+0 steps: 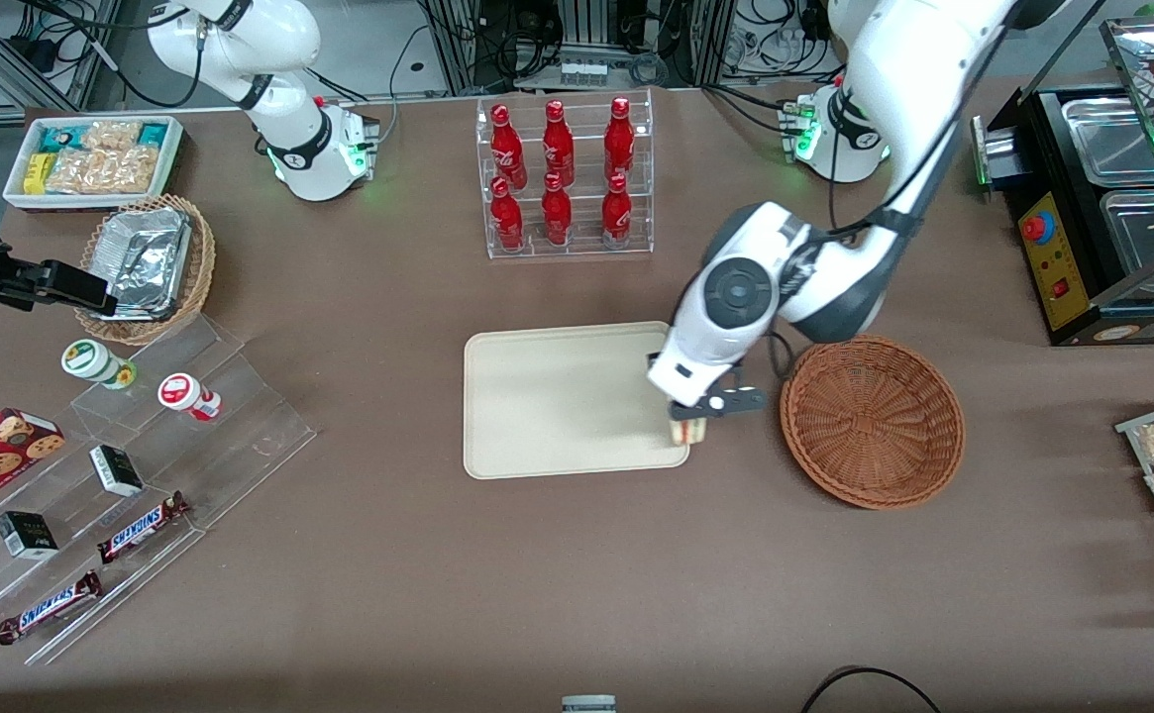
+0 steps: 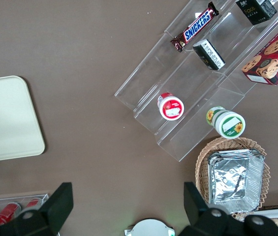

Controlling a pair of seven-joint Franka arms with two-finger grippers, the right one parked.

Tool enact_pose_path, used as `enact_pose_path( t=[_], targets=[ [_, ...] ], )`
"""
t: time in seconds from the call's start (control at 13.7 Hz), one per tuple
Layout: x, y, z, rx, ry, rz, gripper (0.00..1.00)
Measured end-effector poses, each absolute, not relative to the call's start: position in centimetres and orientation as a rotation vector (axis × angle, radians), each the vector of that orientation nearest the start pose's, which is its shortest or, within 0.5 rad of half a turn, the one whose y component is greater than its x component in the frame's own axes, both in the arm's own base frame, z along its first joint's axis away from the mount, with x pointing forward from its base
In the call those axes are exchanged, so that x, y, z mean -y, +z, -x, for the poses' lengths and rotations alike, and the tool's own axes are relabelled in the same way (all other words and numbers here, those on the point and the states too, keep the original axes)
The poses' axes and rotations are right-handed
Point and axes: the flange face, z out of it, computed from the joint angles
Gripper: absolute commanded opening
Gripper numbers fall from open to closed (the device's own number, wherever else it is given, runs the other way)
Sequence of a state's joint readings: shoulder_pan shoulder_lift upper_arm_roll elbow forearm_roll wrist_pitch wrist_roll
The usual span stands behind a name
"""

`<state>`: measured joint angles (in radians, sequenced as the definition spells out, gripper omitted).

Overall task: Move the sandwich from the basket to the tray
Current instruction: 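Carry the sandwich with the left gripper over the cream tray, then lower the sandwich onto the tray and open the left gripper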

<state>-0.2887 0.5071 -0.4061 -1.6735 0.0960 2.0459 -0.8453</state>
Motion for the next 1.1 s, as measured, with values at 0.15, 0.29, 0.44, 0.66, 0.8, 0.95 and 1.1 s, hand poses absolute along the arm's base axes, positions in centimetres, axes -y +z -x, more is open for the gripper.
enact_pose_path(
  t=[0.15,0.29,0.44,0.66,0.8,0.95,1.1],
  targets=[
    [43.6,31.4,-51.8,0.241,0.197,3.131,0.0],
    [46.7,30.2,-50.7,0.283,0.167,3.111,0.0],
    [49.3,29.2,-49.8,0.311,0.16,3.11,0.0],
    [52.6,28.2,-48.8,0.342,0.145,3.116,0.0],
    [54.2,27.4,-48.2,0.341,0.11,3.106,0.0],
    [55.1,26.7,-47.8,0.331,0.098,3.101,0.0],
    [55.1,26.1,-48.0,0.321,0.07,3.087,0.0]
  ],
)
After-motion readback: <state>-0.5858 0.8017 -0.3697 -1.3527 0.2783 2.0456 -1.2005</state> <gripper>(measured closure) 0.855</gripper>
